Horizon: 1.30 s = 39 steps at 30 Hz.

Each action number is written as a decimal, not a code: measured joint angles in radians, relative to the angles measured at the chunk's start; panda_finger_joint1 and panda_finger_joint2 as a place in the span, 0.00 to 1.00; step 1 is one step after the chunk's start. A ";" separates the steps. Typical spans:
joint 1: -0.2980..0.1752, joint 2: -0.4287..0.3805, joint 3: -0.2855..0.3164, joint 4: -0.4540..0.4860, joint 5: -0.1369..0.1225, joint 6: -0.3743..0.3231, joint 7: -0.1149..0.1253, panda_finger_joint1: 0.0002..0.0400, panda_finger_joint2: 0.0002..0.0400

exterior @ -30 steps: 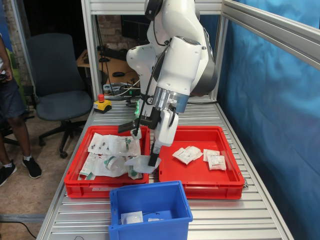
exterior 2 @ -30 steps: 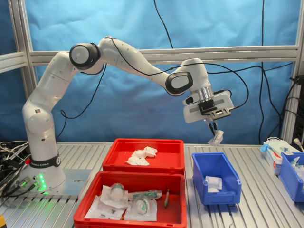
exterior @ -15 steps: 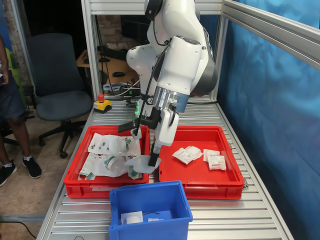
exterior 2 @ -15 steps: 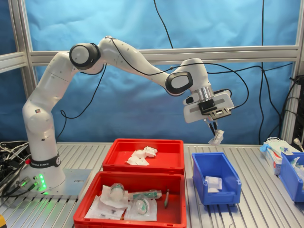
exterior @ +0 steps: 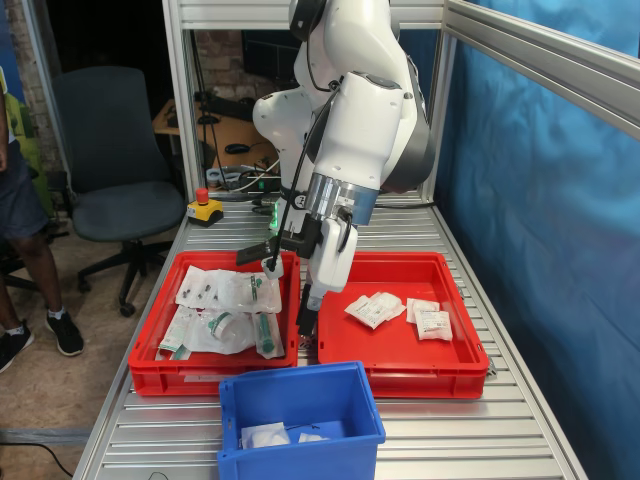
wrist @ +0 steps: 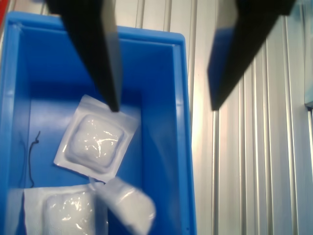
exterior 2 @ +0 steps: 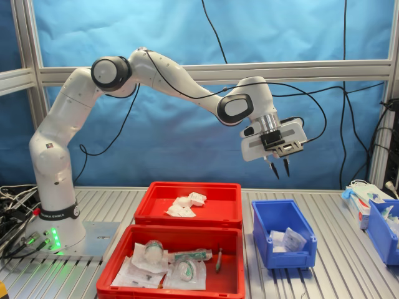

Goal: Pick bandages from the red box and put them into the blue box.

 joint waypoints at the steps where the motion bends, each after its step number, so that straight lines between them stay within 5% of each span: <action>1: 0.000 0.000 0.000 0.000 0.000 0.000 0.000 0.21 0.21; 2: 0.000 0.000 0.000 0.000 0.000 0.000 0.000 0.39 0.39; 6: 0.000 0.000 0.000 0.000 0.000 0.000 0.000 0.39 0.39; 7: 0.000 0.000 0.000 0.000 0.000 0.000 0.000 0.51 0.51; 12: 0.000 0.000 0.000 0.000 0.000 0.000 0.000 0.51 0.51; 13: 0.000 0.000 0.000 0.000 0.000 0.000 0.000 0.64 0.64; 17: 0.000 0.000 0.000 0.000 0.000 0.000 0.000 0.64 0.64; 18: 0.000 0.000 0.000 0.000 0.000 0.000 0.000 0.76 0.76; 22: 0.001 0.000 -0.004 0.000 0.000 -0.001 0.000 0.76 0.76; 23: 0.001 0.000 -0.009 0.000 0.000 -0.010 0.000 0.89 0.89; 26: 0.001 0.000 -0.014 0.000 0.000 -0.031 0.000 0.89 0.89; 27: 0.000 -0.001 -0.016 0.000 0.000 -0.050 0.000 0.98 0.98; 39: -0.047 -0.064 0.066 0.000 0.000 -0.203 0.000 1.00 1.00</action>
